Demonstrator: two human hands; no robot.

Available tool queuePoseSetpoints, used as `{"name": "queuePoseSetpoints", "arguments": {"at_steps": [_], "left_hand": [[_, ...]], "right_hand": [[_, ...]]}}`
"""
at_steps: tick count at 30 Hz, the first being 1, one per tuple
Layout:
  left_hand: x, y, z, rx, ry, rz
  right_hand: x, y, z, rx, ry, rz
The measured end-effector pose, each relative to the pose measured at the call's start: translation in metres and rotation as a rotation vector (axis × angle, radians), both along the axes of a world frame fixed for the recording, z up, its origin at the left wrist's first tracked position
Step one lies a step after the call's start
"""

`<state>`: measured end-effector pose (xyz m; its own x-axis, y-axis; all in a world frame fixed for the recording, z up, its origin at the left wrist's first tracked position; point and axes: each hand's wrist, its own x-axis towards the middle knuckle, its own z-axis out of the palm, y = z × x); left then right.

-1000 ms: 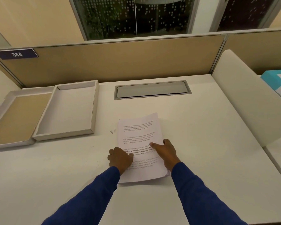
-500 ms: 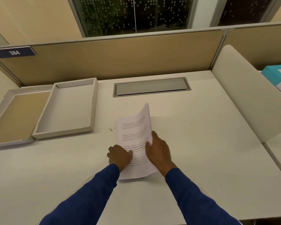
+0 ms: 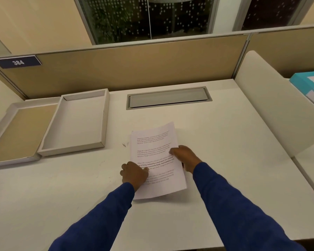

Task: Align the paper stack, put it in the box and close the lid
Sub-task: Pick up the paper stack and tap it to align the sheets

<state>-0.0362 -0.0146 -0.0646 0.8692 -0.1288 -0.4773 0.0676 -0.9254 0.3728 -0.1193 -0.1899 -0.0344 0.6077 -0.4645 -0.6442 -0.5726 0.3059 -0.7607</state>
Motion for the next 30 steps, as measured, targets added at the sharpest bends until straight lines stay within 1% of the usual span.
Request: {"name": "queuePoseSetpoints", "arguments": {"at_steps": [2, 5, 7, 9, 10, 12, 14, 16, 18, 21, 24, 26, 28, 30], "left_hand": [[-0.001, 0.0, 0.0, -0.007, 0.002, 0.004], [-0.002, 0.003, 0.001, -0.029, -0.004, 0.027], [0.0, 0.007, -0.001, -0.072, 0.016, 0.055], [0.005, 0.013, -0.006, -0.157, 0.035, 0.101], [0.009, 0.017, -0.009, -0.223, 0.043, 0.124], [0.016, 0.025, -0.008, -0.43, 0.07, 0.189], [0.023, 0.031, -0.001, -0.659, 0.157, 0.222], [0.028, 0.037, 0.006, -0.859, 0.265, 0.201], [0.026, 0.041, 0.013, -0.954, 0.313, 0.176], [0.019, 0.041, 0.014, -0.984, 0.246, 0.218], [0.013, 0.039, 0.016, -1.005, 0.137, 0.231], [0.011, 0.036, 0.024, -1.043, 0.05, 0.247], [0.005, 0.031, 0.037, -1.062, -0.053, 0.21], [-0.003, 0.027, 0.05, -1.041, -0.168, 0.142]], "right_hand": [[0.0, -0.002, -0.008, 0.003, -0.027, 0.01], [-0.004, 0.009, -0.008, -0.075, -0.108, -0.01], [-0.01, 0.019, -0.008, -0.188, -0.177, 0.009], [-0.02, 0.028, -0.006, -0.298, -0.257, 0.047], [-0.025, 0.031, -0.004, -0.339, -0.297, 0.061], [-0.037, 0.037, -0.001, -0.38, -0.358, 0.081], [-0.051, 0.04, 0.003, -0.364, -0.415, 0.099], [-0.062, 0.041, 0.007, -0.319, -0.443, 0.123], [-0.069, 0.039, 0.008, -0.296, -0.438, 0.145], [-0.076, 0.037, 0.008, -0.274, -0.421, 0.152], [-0.079, 0.037, 0.012, -0.245, -0.414, 0.115], [-0.079, 0.037, 0.015, -0.275, -0.411, 0.103], [-0.077, 0.038, 0.019, -0.326, -0.41, 0.097], [-0.074, 0.04, 0.023, -0.372, -0.418, 0.082]]}}
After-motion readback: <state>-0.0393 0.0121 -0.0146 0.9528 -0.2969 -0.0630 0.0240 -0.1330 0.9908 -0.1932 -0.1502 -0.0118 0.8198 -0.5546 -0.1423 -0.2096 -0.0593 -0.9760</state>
